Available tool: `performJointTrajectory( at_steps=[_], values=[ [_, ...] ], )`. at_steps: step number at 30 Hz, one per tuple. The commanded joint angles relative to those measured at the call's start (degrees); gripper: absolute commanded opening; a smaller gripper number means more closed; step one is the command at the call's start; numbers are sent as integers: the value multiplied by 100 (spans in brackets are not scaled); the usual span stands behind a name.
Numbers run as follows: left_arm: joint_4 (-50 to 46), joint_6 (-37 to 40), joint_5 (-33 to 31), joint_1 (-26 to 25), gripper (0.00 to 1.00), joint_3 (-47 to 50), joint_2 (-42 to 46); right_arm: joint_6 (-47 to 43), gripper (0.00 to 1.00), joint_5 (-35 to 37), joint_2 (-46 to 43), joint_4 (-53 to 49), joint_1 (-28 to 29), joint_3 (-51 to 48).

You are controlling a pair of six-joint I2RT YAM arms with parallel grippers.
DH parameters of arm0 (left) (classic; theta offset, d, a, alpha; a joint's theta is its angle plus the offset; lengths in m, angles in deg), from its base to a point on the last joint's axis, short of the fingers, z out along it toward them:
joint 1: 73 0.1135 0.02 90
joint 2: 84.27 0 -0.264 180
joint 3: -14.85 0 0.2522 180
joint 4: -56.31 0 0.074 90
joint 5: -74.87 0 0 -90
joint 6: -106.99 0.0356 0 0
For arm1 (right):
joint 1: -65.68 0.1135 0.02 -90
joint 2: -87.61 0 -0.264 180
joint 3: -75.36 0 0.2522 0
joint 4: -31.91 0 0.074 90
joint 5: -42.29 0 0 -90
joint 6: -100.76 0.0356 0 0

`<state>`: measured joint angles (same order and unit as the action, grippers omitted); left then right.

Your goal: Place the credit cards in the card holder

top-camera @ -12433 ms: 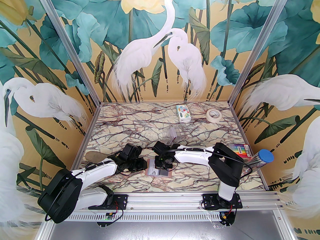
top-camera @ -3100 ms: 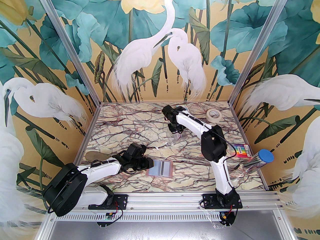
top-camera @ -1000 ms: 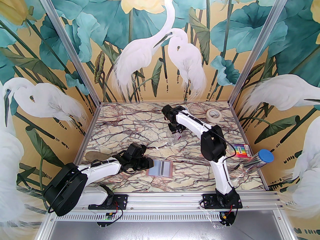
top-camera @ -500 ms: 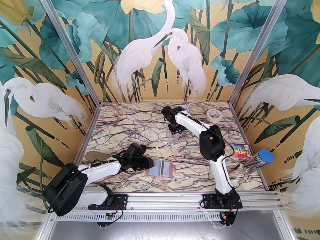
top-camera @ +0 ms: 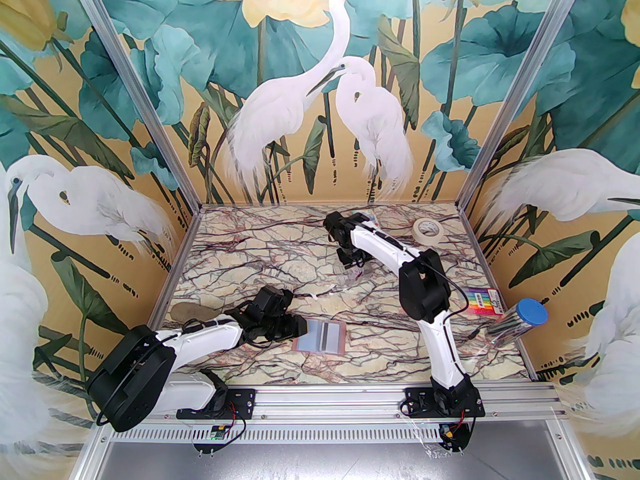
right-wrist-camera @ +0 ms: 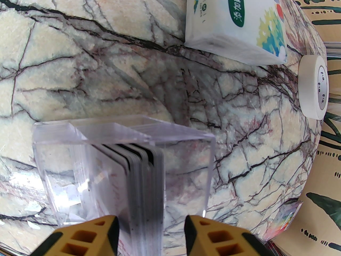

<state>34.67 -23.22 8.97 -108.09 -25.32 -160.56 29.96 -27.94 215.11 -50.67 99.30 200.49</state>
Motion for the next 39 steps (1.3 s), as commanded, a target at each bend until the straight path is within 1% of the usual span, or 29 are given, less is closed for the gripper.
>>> performJointTrajectory(
  at_steps=[1, 6, 16, 39],
  values=[
    [-170, 136, -177, 12, 44, 37, -263, -74, 47, 241, 76, -81, -48, 12],
    [-178, 142, -167, 11, 44, 22, -259, -74, 46, 295, 7, -136, -49, 42],
    [-144, 135, -169, 16, 44, 36, -291, -76, 42, 326, -144, -255, -49, 141],
    [-117, 118, -168, 20, 44, 56, -296, -83, 22, 251, -226, -369, -41, 265]
  ],
)
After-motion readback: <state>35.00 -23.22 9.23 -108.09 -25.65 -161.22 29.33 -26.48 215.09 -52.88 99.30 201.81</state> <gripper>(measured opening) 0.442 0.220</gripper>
